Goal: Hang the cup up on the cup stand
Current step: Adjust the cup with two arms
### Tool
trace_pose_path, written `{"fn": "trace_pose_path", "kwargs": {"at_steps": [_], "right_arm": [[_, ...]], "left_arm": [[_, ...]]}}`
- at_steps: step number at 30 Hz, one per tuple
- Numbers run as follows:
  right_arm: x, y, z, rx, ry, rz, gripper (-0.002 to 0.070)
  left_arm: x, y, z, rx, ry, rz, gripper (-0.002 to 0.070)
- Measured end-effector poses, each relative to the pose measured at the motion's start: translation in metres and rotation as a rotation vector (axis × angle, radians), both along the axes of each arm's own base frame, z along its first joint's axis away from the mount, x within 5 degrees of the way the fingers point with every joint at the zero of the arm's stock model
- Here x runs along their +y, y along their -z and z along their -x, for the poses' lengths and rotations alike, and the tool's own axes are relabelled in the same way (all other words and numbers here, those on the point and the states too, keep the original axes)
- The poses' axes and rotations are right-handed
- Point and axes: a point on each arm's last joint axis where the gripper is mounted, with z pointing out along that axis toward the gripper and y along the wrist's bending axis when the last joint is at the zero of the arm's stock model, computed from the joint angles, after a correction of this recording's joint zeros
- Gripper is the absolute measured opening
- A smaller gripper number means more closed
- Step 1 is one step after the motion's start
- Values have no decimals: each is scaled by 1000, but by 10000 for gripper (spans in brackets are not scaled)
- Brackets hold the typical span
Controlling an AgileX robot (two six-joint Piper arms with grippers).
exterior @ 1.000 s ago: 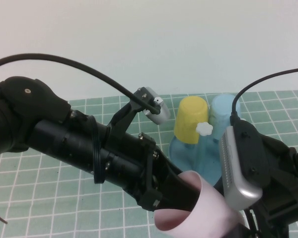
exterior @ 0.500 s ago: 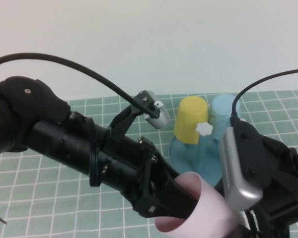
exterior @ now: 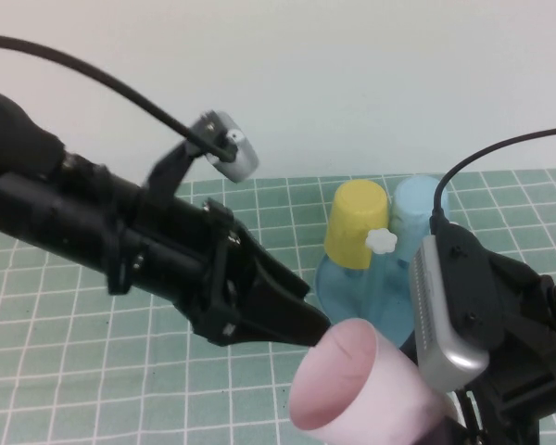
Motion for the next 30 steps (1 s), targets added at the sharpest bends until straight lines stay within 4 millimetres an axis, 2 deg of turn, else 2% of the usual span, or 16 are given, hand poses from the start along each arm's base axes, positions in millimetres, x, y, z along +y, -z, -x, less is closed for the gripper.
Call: {"fn": "trace_pose_path", "kwargs": {"at_steps": [6,14,18,22,30], "right_arm": [[0,0,0,31,35,2,551],[1,2,-2,47,64,4,551],[1,2,-3,50,67,0,551],[2,1,-2,51,61,-14,551],[10,-8,2,75,3,-143,551]], "left_arm": [[10,-30,18,-123,3,-11,425],[22,-51,55,-220,2,-131,425],[15,-53,79,-236,72,-119,425],[5,-47,92,-218,151,-120,425],[-3,-45,90,-274,129,-107,425]]}}
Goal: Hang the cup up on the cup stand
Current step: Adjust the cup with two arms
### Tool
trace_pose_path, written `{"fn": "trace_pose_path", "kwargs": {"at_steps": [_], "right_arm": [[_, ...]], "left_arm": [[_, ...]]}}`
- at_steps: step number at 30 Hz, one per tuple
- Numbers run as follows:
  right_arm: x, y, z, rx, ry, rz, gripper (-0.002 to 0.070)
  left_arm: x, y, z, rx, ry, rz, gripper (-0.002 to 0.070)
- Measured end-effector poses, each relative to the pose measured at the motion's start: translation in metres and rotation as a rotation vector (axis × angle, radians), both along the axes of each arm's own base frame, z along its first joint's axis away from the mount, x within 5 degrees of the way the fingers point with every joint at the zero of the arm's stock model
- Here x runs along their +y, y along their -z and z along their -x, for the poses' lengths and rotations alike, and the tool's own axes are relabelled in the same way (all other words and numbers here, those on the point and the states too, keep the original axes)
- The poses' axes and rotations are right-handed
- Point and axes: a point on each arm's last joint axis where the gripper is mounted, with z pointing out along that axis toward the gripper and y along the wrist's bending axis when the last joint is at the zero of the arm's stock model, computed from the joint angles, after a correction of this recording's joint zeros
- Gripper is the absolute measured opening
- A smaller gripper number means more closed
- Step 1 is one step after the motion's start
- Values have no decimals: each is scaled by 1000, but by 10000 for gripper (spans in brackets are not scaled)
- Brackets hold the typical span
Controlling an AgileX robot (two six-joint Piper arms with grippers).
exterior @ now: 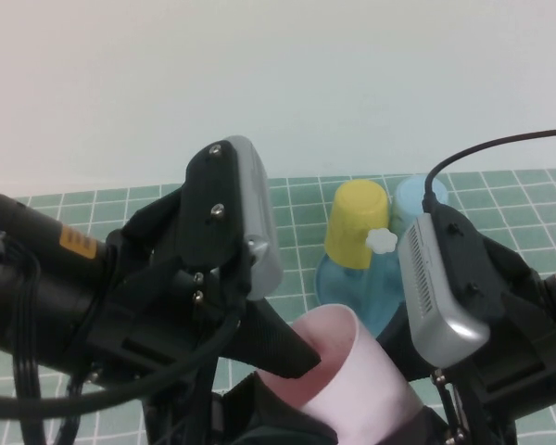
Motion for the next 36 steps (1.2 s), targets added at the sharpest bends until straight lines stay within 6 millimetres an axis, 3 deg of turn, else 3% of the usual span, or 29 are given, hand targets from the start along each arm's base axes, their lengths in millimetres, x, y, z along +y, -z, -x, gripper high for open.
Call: {"fn": "trace_pose_path", "kwargs": {"at_steps": [21,29,36], "right_arm": [[5,-8,4,15,-42,-105,550],[6,-8,2,4,-34,-110,550],[6,-7,2,-2,-33,-106,550]], "left_arm": [[0,0,0,-11,9,4,424],[1,1,-1,-28,7,-18,368],[-4,11,-8,12,15,-50,361]]}}
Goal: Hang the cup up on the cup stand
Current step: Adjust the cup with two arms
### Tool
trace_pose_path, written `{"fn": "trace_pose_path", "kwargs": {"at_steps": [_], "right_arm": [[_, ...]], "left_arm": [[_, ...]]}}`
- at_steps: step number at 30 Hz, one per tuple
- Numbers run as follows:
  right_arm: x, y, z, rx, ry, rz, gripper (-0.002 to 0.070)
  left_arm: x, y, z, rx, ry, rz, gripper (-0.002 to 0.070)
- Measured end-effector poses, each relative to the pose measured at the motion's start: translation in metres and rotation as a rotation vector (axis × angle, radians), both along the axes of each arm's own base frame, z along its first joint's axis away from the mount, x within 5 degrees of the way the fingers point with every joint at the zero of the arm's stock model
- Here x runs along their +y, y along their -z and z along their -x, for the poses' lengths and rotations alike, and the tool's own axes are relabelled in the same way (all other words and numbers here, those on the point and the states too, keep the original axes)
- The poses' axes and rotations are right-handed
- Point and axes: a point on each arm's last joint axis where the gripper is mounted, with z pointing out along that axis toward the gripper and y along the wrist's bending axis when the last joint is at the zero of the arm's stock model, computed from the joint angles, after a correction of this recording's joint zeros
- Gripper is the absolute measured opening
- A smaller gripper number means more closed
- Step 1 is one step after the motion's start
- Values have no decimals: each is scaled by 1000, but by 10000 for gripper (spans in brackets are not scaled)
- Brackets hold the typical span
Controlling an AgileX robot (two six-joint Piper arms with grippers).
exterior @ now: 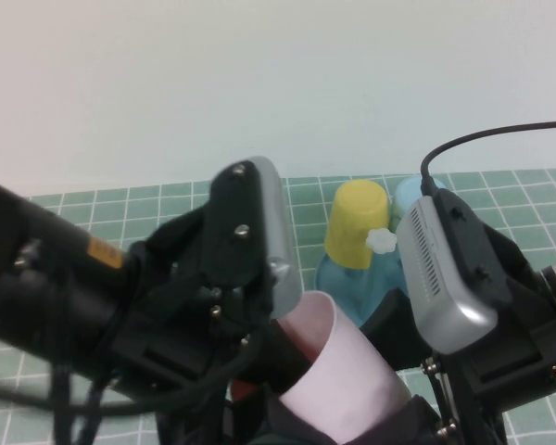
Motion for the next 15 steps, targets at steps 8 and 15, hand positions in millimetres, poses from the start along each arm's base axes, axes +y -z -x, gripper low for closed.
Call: {"fn": "trace_pose_path", "kwargs": {"at_steps": [8,15], "right_arm": [[-1,4,-2,-23,-4,33,550],[-1,4,-3,-27,-4,33,550]], "left_arm": [[-6,10,-7,46,7,-27,360],[-6,10,-8,43,6,-25,359]]}}
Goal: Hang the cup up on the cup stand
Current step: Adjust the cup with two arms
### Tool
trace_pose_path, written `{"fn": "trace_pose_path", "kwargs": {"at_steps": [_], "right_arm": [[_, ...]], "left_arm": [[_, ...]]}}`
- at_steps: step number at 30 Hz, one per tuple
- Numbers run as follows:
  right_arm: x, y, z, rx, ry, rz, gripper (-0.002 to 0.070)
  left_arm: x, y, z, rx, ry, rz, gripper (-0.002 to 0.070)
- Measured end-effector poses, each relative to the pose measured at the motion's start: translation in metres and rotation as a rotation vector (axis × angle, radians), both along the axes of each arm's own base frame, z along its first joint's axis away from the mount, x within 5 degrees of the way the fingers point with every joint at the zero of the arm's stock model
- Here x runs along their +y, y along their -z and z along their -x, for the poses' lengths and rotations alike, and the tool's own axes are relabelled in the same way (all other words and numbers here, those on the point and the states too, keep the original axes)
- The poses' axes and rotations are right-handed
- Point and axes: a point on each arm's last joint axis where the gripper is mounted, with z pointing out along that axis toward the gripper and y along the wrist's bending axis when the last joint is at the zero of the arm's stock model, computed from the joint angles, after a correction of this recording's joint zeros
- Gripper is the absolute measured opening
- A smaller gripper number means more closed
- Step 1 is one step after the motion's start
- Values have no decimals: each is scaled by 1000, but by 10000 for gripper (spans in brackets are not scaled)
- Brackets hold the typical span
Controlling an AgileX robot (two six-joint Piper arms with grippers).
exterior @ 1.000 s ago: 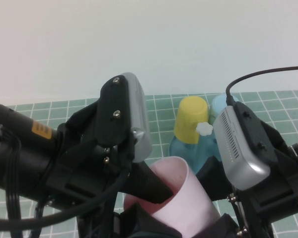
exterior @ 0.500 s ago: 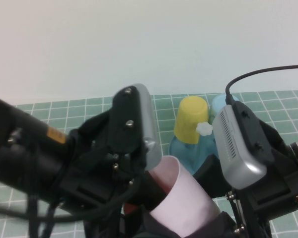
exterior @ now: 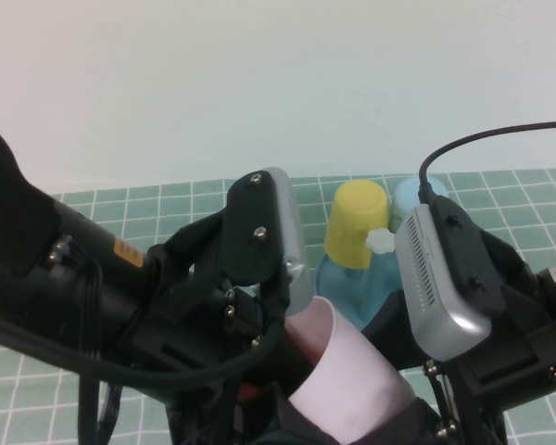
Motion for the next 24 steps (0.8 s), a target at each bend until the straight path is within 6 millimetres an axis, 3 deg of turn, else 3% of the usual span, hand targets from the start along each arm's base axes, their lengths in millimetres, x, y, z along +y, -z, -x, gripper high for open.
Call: {"fn": "trace_pose_path", "kwargs": {"at_steps": [24], "right_arm": [[-1,0,-2,-9,11,5,549]], "left_arm": [[-1,0,-2,-27,-4,8,358]]}}
